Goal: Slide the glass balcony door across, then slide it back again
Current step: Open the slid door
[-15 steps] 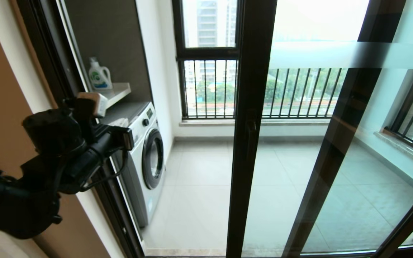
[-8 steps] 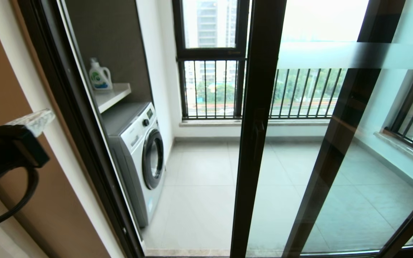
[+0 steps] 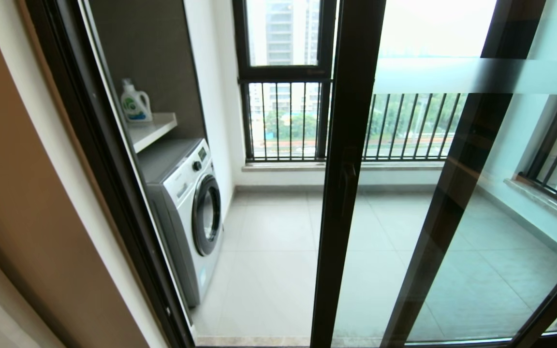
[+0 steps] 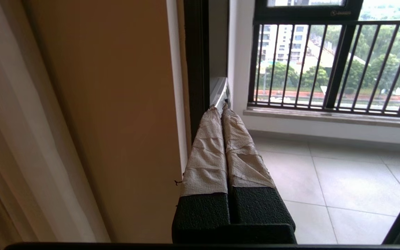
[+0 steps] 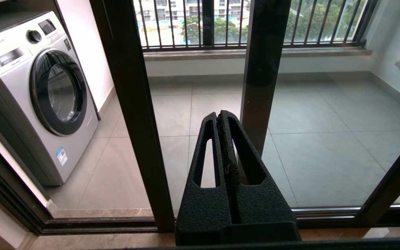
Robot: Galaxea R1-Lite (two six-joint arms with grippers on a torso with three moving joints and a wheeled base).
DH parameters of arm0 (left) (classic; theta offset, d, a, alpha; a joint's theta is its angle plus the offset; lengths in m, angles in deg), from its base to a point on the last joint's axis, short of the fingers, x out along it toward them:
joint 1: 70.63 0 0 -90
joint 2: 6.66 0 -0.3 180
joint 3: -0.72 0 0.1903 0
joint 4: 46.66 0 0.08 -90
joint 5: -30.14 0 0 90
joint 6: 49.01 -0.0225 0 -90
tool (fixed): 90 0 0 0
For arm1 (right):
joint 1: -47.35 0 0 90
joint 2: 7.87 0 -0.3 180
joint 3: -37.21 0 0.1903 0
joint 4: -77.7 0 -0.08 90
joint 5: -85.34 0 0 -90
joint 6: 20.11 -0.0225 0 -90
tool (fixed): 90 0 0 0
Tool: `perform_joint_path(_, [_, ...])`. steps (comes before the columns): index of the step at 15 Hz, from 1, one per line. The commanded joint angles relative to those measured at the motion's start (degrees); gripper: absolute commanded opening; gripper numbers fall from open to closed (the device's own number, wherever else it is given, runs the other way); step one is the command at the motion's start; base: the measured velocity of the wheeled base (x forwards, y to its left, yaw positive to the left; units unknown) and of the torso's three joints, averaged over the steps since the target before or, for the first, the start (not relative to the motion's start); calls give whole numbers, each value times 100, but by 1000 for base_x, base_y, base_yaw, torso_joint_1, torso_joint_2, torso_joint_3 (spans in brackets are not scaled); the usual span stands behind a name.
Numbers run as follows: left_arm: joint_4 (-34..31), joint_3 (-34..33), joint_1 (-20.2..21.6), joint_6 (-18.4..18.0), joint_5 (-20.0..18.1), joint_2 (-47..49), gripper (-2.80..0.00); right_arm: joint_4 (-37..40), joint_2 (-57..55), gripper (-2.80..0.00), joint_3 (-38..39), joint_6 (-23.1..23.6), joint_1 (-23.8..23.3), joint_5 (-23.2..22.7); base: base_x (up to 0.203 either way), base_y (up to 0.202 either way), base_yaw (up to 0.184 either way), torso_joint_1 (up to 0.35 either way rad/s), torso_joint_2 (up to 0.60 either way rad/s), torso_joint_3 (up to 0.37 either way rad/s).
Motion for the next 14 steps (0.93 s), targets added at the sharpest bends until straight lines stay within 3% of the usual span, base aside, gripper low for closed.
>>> perform_joint_path(1, [-270, -290, 258, -12, -8, -991, -280, -2, 9, -280, 70, 2, -4, -4, 0, 0, 0, 0, 0, 0])
perform_joint_path(4, [-761, -1064, 397, -22, -371, -1893, -280, -2, 9, -280, 70, 2, -4, -4, 0, 0, 0, 0, 0, 0])
perform_joint_path(8, [-602, -2676, 377, -100, -565, -2402, -280, -2, 9, -280, 70, 2, -4, -4, 0, 0, 0, 0, 0, 0])
perform_joint_path(9, [-563, -2884, 357, -159, -775, -2609, -280, -2, 5, -280, 70, 2, -4, -4, 0, 0, 0, 0, 0, 0])
perform_joint_path(11, [-705, -2899, 345, 45, -1108, -2781, -280, -2, 6, -280, 70, 2, -4, -4, 0, 0, 0, 0, 0, 0])
perform_joint_path(14, [-1714, -2805, 324, -26, -1425, -3083, -280, -2, 9, -280, 70, 2, -2, -4, 0, 0, 0, 0, 0, 0])
